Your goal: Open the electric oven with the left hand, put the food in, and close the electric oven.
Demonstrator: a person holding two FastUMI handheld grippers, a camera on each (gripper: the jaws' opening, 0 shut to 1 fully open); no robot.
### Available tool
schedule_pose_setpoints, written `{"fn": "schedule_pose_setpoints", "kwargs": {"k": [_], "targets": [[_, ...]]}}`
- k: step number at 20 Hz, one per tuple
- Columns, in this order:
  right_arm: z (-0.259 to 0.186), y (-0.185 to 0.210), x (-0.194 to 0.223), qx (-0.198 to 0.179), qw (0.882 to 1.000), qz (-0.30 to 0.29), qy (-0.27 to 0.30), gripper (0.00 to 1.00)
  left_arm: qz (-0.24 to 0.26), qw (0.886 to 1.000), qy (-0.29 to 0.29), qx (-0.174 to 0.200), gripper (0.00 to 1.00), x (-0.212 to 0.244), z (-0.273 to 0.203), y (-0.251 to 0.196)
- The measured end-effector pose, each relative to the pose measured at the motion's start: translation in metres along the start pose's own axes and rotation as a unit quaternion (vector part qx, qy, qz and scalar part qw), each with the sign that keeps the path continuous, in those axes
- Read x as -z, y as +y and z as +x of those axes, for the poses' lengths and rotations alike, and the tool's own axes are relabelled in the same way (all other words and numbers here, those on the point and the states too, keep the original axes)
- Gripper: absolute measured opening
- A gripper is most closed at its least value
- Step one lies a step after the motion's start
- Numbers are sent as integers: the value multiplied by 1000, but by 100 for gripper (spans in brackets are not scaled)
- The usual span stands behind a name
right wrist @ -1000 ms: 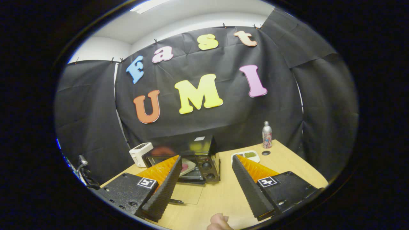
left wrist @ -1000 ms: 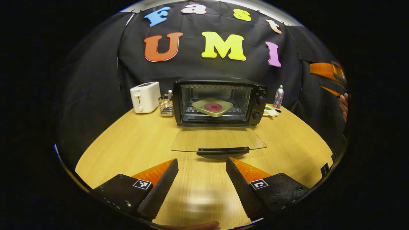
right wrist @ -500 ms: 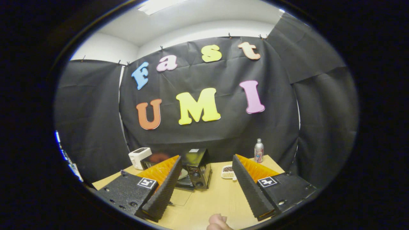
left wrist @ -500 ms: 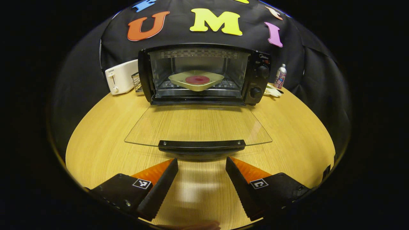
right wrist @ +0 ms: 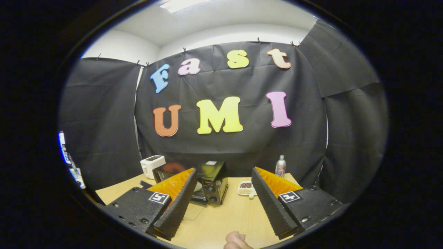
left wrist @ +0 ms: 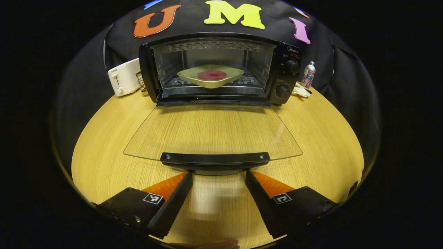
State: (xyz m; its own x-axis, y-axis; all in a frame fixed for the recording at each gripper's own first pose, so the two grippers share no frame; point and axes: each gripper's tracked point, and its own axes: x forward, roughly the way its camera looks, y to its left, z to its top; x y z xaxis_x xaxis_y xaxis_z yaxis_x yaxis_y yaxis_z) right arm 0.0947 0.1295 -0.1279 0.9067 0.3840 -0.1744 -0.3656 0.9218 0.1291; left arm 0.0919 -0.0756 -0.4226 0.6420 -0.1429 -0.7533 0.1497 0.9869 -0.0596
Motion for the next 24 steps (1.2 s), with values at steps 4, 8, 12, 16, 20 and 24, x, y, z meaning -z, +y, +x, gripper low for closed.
{"fn": "schedule_pose_setpoints", "kwargs": {"k": [4,8,12,16,20,24], "targets": [[1,-7,4,9,1000,14,5,96,0,1000,-4,0,100,-1,-1,-1],[-5,-13,-2,24,1000,10,-3,95,-1,1000,-7,2,98,-4,-4,-1],[-14,-8,-6,22,1000,10,-6,96,-2,1000,-19,4,98,-12,-11,-3],[-22,-7,-12,23,1000,11,-13,96,-3,999,-33,6,98,-24,-19,-3],[-29,-8,-15,25,999,12,-18,95,-6,999,-53,-7,99,-41,-22,7],[-35,-10,-16,27,999,11,-24,95,1,998,-68,-14,98,-70,-19,15]]}}
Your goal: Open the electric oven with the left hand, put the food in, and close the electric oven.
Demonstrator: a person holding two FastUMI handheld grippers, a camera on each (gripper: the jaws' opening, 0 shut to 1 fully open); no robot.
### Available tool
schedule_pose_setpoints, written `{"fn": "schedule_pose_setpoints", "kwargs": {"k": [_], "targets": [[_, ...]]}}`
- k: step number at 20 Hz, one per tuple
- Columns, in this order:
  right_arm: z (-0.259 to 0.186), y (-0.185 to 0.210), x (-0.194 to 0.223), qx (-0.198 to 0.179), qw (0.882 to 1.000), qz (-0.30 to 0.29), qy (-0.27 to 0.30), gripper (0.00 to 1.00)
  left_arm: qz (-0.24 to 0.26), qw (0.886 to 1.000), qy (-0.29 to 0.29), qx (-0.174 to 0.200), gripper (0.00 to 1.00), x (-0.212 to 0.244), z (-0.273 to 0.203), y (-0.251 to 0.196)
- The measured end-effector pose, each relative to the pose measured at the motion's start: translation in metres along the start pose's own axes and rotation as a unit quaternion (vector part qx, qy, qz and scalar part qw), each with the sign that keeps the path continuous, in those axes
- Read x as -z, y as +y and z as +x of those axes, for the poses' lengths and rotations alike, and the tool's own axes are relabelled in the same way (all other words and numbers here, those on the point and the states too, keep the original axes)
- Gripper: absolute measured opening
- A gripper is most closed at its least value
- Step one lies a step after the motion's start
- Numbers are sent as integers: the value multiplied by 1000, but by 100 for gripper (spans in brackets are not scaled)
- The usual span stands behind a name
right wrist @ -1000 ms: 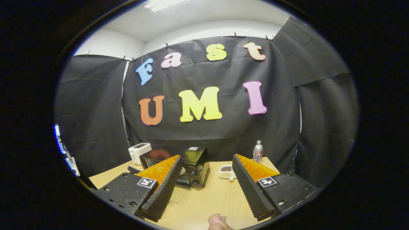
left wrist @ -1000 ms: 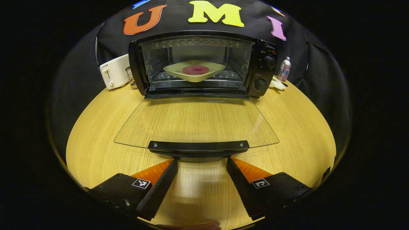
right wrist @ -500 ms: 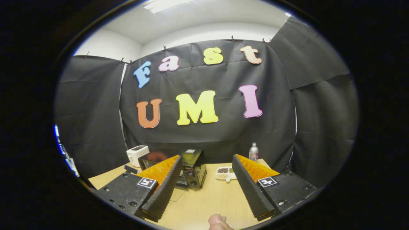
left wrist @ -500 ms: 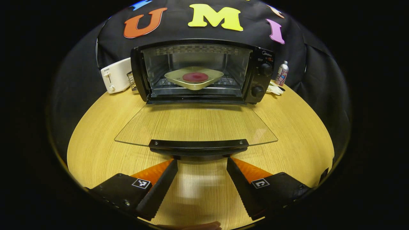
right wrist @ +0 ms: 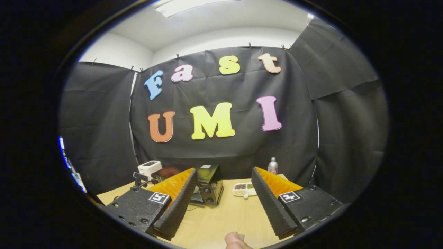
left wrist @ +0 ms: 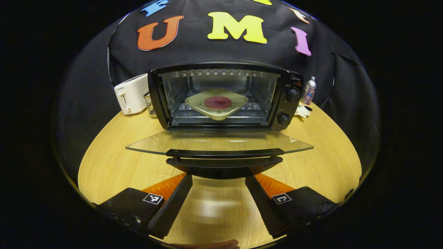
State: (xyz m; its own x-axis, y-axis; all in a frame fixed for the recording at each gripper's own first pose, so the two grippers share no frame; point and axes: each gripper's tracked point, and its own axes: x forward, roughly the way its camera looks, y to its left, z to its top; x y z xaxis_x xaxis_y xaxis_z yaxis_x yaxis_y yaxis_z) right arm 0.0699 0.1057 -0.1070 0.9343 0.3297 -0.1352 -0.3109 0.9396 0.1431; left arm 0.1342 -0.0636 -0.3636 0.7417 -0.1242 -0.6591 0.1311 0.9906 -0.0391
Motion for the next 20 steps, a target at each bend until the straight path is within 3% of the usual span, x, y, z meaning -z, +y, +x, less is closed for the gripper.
{"fn": "schedule_pose_setpoints", "kwargs": {"k": [5,12,15,20], "targets": [[-10,-9,-5,11,1000,-1,-6,95,-13,1000,-19,10,98,-43,18,-2],[-35,-15,-12,14,1000,7,-21,96,-21,995,-94,-21,98,-111,50,14],[-52,-24,-11,26,999,5,-27,95,-44,991,-125,-15,98,-124,33,14],[-83,-26,-14,34,999,-5,-29,95,-34,984,-173,-14,95,-131,-33,1]]}}
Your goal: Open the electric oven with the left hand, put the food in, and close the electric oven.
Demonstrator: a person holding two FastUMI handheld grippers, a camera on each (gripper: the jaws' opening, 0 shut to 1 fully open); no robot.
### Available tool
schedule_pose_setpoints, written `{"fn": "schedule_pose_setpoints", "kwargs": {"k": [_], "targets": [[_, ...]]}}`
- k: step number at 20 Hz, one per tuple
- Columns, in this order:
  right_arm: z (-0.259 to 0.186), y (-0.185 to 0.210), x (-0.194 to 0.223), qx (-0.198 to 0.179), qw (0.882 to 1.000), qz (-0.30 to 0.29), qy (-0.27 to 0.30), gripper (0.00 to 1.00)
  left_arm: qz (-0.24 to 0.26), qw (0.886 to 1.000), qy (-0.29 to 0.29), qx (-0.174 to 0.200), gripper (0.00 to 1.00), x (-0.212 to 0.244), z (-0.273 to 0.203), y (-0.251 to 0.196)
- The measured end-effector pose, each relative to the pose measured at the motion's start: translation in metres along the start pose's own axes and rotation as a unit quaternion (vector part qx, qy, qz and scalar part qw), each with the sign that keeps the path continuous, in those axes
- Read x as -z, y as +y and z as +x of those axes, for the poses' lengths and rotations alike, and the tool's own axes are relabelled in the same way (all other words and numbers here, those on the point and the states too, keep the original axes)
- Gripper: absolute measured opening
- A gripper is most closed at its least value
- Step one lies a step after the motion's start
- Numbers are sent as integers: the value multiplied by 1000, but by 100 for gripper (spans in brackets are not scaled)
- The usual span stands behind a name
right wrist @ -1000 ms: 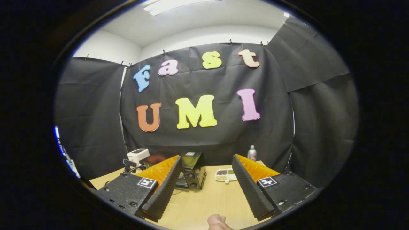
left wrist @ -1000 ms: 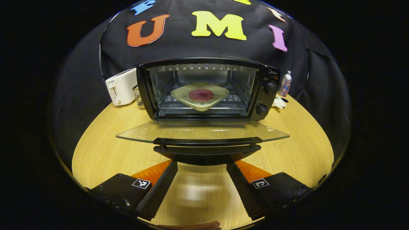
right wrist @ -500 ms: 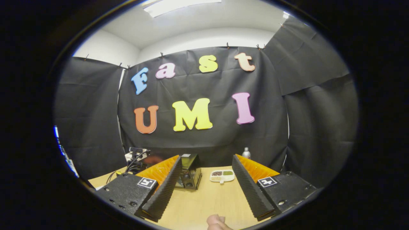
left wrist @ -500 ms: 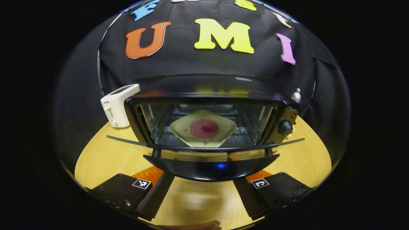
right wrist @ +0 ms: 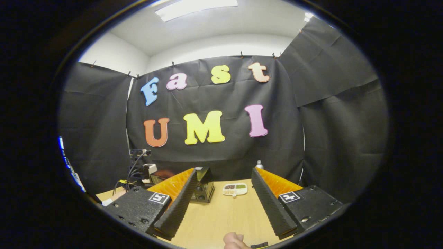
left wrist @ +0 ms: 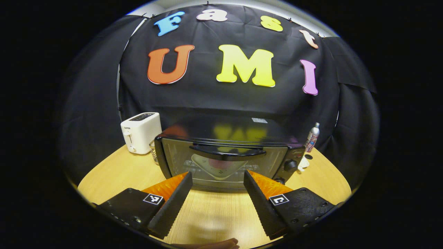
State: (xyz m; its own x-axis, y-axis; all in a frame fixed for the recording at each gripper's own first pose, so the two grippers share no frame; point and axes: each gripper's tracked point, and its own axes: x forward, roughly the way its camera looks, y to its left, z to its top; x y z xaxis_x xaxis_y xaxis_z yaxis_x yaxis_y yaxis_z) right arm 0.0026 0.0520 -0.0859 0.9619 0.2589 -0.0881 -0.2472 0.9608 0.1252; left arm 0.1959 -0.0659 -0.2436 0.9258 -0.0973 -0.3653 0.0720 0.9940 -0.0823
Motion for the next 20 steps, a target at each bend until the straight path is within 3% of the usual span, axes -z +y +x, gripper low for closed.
{"fn": "schedule_pose_setpoints", "kwargs": {"k": [1,7,10,15,20], "targets": [[-8,0,-4,2,1000,-5,-3,100,2,1000,-9,4,95,-5,-17,-4],[-54,-1,-32,11,999,-1,-35,95,0,997,-78,19,95,-52,-141,-19],[-62,-14,-51,40,997,-17,-63,95,-4,991,-128,29,95,-87,-200,-25],[-71,-8,-65,42,995,-22,-82,95,-3,980,-201,5,95,-129,-291,-10],[-84,-9,-54,44,996,-14,-73,95,26,974,-222,21,95,-113,-349,-19]]}}
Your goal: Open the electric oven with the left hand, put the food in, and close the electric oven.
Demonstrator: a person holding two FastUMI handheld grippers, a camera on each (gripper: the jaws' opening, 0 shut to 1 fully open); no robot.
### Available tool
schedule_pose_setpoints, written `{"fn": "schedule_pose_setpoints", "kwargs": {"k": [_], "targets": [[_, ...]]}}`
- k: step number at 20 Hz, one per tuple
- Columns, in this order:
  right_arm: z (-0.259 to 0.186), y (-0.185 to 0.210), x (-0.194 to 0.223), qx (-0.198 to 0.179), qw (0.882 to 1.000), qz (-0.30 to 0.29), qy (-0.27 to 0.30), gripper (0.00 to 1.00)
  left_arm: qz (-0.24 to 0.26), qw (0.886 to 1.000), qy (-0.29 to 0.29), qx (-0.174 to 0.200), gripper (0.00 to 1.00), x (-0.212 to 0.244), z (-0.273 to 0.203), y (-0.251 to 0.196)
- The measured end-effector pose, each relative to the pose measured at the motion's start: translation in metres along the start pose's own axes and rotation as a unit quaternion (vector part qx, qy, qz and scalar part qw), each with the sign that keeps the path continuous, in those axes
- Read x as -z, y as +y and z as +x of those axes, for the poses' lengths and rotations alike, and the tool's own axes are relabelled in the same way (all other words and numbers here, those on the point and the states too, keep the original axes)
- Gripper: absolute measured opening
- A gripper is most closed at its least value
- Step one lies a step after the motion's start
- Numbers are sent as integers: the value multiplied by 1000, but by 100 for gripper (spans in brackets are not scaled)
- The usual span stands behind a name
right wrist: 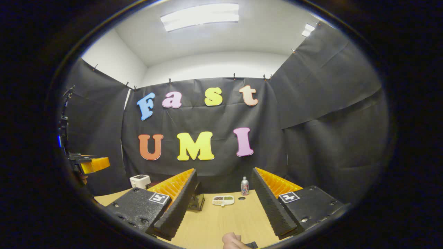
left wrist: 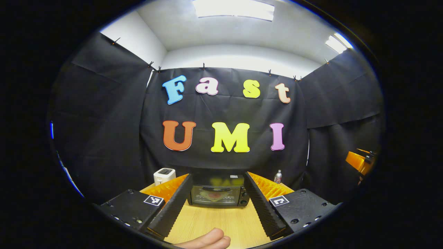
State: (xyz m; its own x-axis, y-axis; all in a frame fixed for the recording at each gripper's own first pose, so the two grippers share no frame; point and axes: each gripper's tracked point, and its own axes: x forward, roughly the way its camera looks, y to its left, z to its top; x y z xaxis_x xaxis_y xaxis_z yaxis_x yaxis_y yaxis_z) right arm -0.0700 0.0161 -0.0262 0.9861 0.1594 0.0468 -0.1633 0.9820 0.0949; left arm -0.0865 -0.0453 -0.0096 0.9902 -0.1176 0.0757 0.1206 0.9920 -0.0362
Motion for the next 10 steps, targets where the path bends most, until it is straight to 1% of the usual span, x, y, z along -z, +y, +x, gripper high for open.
{"fn": "schedule_pose_setpoints", "kwargs": {"k": [2,3,4,7,10], "targets": [[-5,-8,4,9,1000,-6,3,95,5,1000,7,5,95,10,-13,-5],[-6,-11,3,13,1000,-6,1,95,8,1000,7,8,95,12,-11,-7],[-7,-12,4,13,1000,-7,2,95,15,1000,5,10,95,10,-13,-8],[-6,-13,12,6,1000,-5,15,95,23,1000,-3,-2,95,4,-14,-5],[-5,-22,16,15,1000,-3,20,95,25,1000,4,7,95,11,-13,-14]]}}
